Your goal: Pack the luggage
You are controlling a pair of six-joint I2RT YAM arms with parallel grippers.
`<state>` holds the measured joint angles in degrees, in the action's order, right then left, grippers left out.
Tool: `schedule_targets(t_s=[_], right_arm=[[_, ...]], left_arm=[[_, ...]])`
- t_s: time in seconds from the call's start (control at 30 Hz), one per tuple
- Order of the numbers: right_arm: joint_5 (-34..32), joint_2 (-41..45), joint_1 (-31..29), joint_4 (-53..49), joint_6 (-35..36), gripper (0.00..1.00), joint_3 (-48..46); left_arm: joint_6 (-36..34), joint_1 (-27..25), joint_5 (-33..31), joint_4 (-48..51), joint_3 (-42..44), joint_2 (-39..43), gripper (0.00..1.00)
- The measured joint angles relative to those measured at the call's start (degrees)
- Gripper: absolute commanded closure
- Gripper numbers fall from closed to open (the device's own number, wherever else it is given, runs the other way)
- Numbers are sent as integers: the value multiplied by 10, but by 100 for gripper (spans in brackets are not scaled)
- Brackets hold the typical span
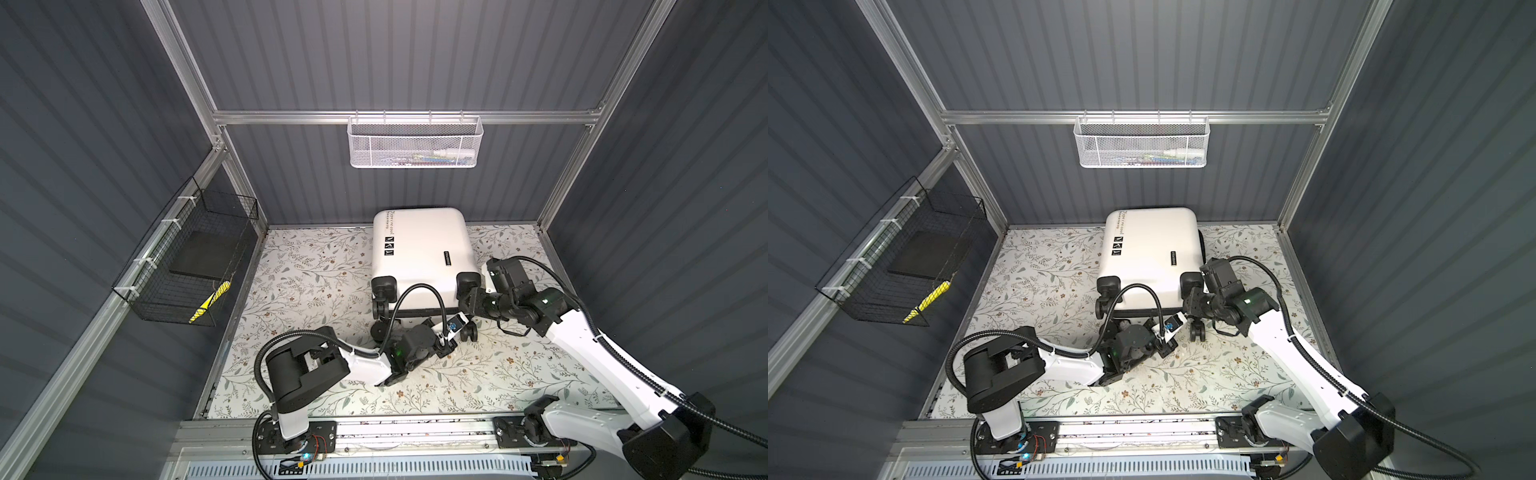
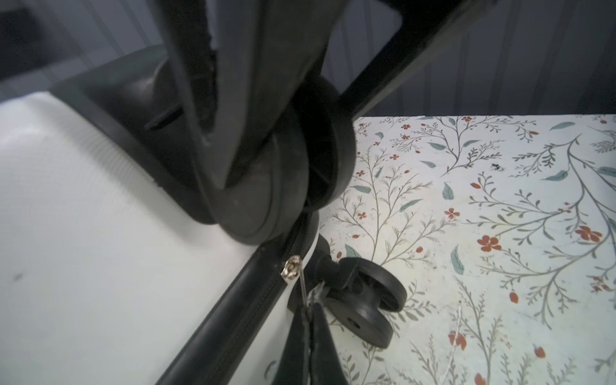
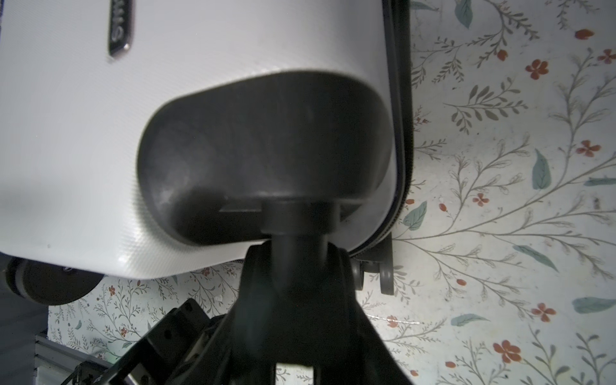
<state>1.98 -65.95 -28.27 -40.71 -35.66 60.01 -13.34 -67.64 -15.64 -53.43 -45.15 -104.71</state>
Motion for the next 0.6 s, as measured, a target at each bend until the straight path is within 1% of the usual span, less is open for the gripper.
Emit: schedule_targets(t_s=[0.1,0.17,0.23,0.33,0.47,0.53,0.6], right_arm=[[1,0,0,0,-2,100,0],[1,0,0,0,-1,85,0],[3,0,1,0,-1,65,0],[23,3,9,0,2,50,0],[57,17,33,17,16,40,0],[73,38,56,29,23,37,0],[84,61,83,36,28,36,0]], left_arm=[[5,-7,-12,-32,-10,-26,100],[10,-10,-22,-54,-10,-37,100],[16,-13,-33,-69,-7,-40,100],[17,-18,-45,-89,4,-40,100],[17,-24,-49,-104,23,-38,100],[17,-27,-49,-106,31,-33,100],[17,-31,-48,-106,38,-25,100]])
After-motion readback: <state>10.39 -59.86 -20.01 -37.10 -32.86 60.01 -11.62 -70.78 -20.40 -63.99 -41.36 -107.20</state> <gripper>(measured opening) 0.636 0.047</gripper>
